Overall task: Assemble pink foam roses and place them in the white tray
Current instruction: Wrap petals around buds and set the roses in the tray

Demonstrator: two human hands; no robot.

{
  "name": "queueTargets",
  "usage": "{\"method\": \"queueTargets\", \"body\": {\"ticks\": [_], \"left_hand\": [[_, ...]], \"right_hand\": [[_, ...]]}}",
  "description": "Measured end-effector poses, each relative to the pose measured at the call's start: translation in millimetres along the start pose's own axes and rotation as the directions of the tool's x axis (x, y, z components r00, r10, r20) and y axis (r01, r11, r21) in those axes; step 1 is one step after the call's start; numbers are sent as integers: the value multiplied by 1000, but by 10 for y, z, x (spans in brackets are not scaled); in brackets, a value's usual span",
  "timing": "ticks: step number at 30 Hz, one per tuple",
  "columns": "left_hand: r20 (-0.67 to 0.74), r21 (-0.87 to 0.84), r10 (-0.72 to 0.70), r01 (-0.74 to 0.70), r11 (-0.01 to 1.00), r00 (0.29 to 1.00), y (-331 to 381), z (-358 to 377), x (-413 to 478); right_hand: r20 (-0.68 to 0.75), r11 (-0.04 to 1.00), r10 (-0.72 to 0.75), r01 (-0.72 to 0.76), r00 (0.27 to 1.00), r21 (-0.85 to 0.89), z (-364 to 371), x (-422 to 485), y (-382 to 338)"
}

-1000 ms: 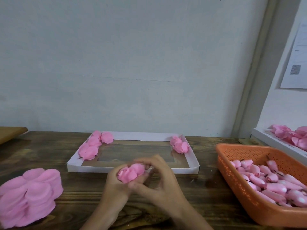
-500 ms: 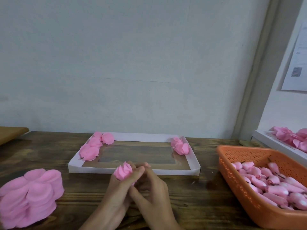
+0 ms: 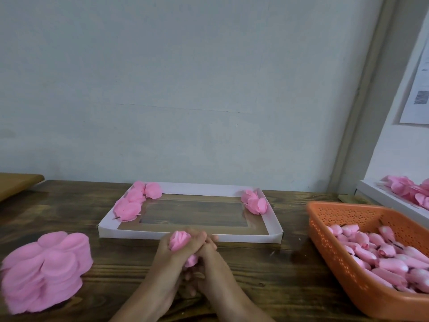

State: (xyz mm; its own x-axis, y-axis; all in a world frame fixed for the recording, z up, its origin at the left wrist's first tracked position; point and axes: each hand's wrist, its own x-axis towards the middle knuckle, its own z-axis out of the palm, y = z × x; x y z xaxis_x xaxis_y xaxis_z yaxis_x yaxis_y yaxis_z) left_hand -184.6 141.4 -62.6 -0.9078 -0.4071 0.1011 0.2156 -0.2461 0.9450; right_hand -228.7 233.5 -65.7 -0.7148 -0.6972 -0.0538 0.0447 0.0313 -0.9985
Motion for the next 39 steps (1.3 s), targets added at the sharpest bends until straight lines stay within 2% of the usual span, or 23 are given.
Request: {"method": "queueTargets", "body": {"ticks": [2,5,8,10,12,15,18,21,25,27,29,31,33,35,37,39], "left_hand": [[-83,-19,-2,1,1000,997,-24,0,29],[-132,-9,-21,20,1000,991,-36,-26,65],[-127,-56,-41,34,998,991,-51,-30,100],[-78,-67,-50,45,997,996,-52,-17,87],[-16,-18,-42,42,999,999,-42,-16,55],[-6,19,-10,11,1000,1000,-39,-54,60],[-14,-80,25,-26,996,1000,-39,-55,68],[-44,-50,42,-44,998,998,-66,-48,82],[-162,28,106,-103,994,981,-124,-68,136],[-196,68,182,-171,983,964,-148,-75,161],[-230,80,242,-230,970,943,-172,-96,175],[-284,106,267,-247,963,921,-166,-129,190],[-346,125,286,-258,958,894,-182,-168,214],[-400,164,308,-263,951,863,-196,-206,233],[-438,211,317,-247,946,841,-202,-247,245],[-426,233,308,-226,946,851,-190,-273,252]], "right_hand": [[12,999,-31,32,999,-6,-35,-16,48],[-31,982,-186,187,982,30,-79,-40,120],[-50,955,-296,295,954,-28,-95,-16,132],[-50,948,-320,319,946,-26,-75,7,136],[-45,963,-267,268,963,30,-35,0,103],[-23,982,-81,84,996,166,33,13,57],[-14,930,125,-113,992,349,71,46,75],[-57,946,143,-120,988,301,129,55,93],[-122,961,66,-31,990,274,159,-60,97],[-168,981,3,29,986,191,174,-76,152],[-238,983,-161,136,958,-120,142,-110,213],[-170,851,-360,248,917,-464,77,-137,243],[-33,671,-455,319,890,-669,20,-138,258],[32,540,-528,364,849,-759,-24,-140,240],[-4,506,-642,419,767,-754,-93,-123,216],[-65,507,-719,458,692,-730,-162,-90,191]]}}
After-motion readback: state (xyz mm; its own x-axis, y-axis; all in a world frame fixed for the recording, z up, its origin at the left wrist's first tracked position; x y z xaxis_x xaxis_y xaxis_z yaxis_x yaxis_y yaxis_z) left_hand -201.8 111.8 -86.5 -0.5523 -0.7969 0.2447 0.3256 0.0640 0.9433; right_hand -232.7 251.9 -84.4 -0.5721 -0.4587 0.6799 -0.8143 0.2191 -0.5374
